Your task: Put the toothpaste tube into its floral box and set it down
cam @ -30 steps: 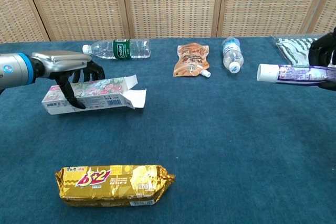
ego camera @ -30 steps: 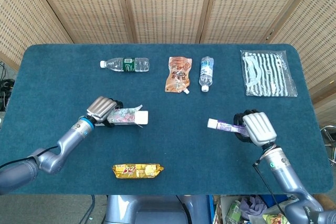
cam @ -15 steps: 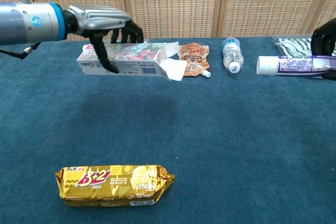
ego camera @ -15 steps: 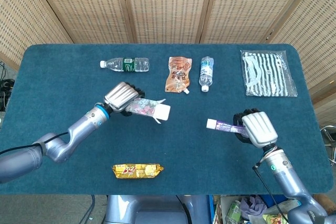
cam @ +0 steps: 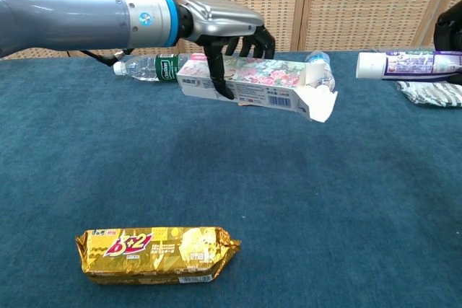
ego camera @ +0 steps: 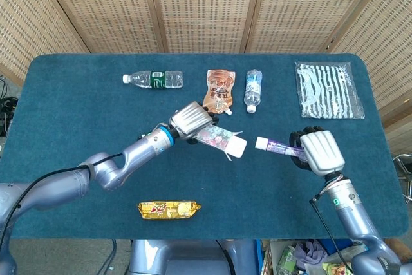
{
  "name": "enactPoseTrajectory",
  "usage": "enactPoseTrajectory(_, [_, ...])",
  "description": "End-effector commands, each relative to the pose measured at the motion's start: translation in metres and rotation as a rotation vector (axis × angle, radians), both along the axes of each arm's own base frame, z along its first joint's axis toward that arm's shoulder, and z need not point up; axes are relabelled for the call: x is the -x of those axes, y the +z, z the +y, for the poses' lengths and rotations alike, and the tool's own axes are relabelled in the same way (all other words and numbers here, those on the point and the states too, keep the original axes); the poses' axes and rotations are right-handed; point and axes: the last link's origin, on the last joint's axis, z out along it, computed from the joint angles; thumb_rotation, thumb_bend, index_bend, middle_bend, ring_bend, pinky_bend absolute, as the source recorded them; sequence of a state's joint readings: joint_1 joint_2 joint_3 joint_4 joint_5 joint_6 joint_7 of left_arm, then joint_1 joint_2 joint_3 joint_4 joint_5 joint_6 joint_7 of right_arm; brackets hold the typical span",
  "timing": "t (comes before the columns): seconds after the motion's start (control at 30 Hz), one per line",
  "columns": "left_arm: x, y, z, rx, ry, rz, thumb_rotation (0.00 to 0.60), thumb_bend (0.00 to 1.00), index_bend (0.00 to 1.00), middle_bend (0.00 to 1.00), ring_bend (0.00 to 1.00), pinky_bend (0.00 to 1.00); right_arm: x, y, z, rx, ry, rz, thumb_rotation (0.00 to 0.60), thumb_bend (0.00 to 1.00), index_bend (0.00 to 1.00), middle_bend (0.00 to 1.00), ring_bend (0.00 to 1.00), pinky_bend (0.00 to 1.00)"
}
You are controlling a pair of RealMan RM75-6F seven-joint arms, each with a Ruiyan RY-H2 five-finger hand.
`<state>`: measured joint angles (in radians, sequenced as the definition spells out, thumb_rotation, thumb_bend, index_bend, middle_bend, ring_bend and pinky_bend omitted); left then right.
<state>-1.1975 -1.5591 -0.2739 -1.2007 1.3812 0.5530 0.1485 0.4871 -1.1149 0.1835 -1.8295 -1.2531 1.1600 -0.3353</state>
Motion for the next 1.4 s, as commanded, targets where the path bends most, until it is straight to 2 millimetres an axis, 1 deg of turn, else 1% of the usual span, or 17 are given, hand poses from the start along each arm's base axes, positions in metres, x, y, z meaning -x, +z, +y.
enactPoseTrajectory(0.03, [-0.013,-0.008,-0.001,0.008,-0.011,-0.003,0.6,0.19,0.48,0.45,0.41,0.42,-0.002,0.002,-0.001,0.0,0.002,0.008,0.6,0.76,0.58,0.61,0.43,0.39])
enactPoseTrajectory(0.23, [-0.026,-0.016,-0.006,0.012,-0.025,-0.01,0.6,0.19,0.48,0.45,0.41,0.42,-0.005,0.005,0.0,-0.002,0.01,0.014,0.6,0.76,0.59,0.62,0.43,0.39])
enactPoseTrajectory(0.47, [-0.037,-0.021,-0.009,0.007,-0.023,-0.023,0.6,0.19,0.49,0.46,0.41,0.42,-0.004,-0.002,0.001,-0.022,0.01,0.019,0.6,0.76,0.59,0.62,0.44,0.39])
enactPoseTrajectory(0.77, [-0.043,-0.019,-0.007,-0.003,0.008,-0.042,0.6,0.19,0.49,0.46,0.41,0.41,-0.005,-0.006,0.001,-0.036,0.016,0.014,0.6,0.76,0.59,0.62,0.44,0.4])
enactPoseTrajectory(1.13, [-0.052,-0.022,-0.009,0.006,0.021,-0.055,0.6,0.19,0.49,0.46,0.41,0.41,-0.013,-0.012,-0.002,-0.038,0.027,0.031,0.6,0.76,0.59,0.62,0.44,0.42])
enactPoseTrajectory(1.4, [-0.056,-0.026,-0.012,0.015,0.033,-0.061,0.6,0.19,0.49,0.46,0.41,0.41,-0.019,-0.016,-0.004,-0.027,0.02,0.092,0.6,0.76,0.59,0.62,0.44,0.42])
